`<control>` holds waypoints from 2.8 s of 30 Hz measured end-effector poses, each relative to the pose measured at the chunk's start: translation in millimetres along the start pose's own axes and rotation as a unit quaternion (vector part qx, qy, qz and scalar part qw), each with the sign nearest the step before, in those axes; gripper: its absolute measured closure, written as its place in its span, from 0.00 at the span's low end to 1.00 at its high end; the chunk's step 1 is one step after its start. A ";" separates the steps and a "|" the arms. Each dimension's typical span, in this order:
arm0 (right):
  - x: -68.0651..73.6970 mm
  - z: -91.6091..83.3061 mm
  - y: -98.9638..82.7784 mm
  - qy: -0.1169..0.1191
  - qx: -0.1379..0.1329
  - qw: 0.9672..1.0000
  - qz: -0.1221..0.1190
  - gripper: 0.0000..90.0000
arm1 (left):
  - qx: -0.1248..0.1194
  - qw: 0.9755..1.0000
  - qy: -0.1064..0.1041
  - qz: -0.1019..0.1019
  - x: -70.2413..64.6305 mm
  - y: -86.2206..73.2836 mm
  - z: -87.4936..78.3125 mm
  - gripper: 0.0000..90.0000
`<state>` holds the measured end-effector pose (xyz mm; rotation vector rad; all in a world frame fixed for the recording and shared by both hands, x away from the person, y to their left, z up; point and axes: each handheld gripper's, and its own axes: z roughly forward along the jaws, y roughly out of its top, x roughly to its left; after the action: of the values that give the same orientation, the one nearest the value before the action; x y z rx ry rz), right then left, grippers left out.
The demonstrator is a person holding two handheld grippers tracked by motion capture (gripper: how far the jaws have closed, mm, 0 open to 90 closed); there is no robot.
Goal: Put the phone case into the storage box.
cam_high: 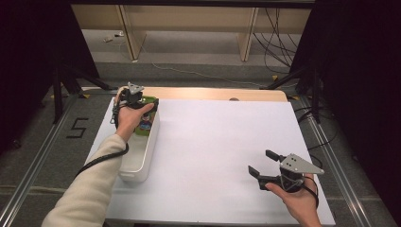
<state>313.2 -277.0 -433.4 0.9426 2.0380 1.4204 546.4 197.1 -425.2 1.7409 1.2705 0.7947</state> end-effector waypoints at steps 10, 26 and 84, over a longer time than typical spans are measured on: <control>0.1 0.1 0.1 0.002 0.000 1.000 -0.001 0.18 | -0.006 1.000 0.000 -0.002 0.1 2.2 -0.4 0.03; 0.1 -0.2 0.2 0.000 0.000 1.000 -0.002 0.18 | -0.009 1.000 -0.012 -0.010 -4.1 8.1 -8.4 0.01; 0.4 -0.3 0.6 -0.001 0.001 1.000 -0.002 0.18 | -0.032 0.997 -0.068 -0.002 -16.0 10.8 -61.0 0.09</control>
<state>312.8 -276.8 -432.8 0.9395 2.0388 1.4146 494.6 195.3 -387.7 1.7096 1.1452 0.6959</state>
